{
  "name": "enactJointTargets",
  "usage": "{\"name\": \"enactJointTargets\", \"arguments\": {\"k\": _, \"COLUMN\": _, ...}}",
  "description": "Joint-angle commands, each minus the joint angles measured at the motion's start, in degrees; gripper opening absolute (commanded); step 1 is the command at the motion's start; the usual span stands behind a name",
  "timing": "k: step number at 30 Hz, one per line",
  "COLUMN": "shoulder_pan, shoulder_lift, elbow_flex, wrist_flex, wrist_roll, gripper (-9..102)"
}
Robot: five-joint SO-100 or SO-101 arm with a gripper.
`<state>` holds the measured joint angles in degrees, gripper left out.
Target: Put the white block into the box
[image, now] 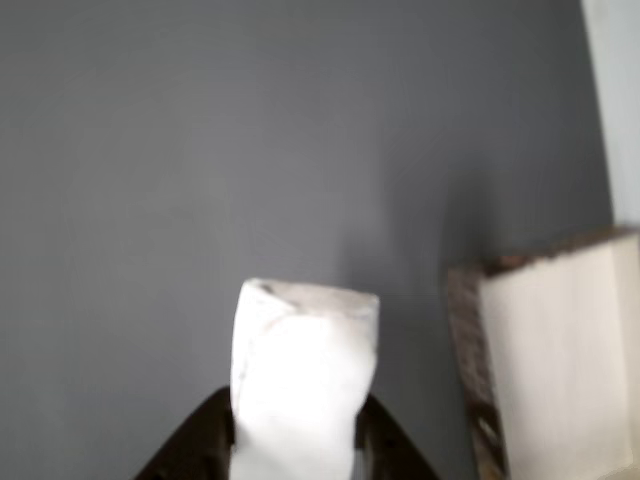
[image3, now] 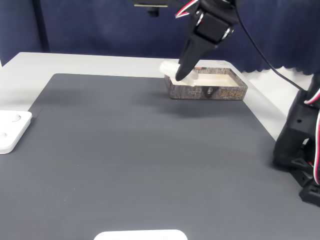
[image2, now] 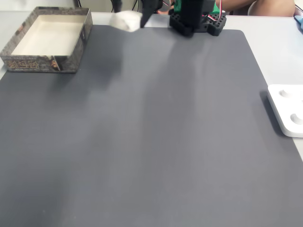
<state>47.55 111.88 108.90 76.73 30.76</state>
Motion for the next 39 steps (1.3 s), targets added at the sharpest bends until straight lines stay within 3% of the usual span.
{"name": "enactJointTargets", "arguments": {"k": 1, "shoulder_pan": 5.7, "shoulder_lift": -3.1, "elbow_flex": -3.7, "wrist_flex": 0.2, "wrist_roll": 3.6, "gripper": -2}}
{"name": "enactJointTargets", "arguments": {"k": 19, "shoulder_pan": 27.2, "shoulder_lift": -22.3, "elbow_flex": -32.8, "wrist_flex": 5.7, "wrist_roll": 20.1, "gripper": -2}}
{"name": "enactJointTargets", "arguments": {"k": 39, "shoulder_pan": 30.5, "shoulder_lift": -44.9, "elbow_flex": -48.3, "wrist_flex": 5.1, "wrist_roll": 32.3, "gripper": -2}}
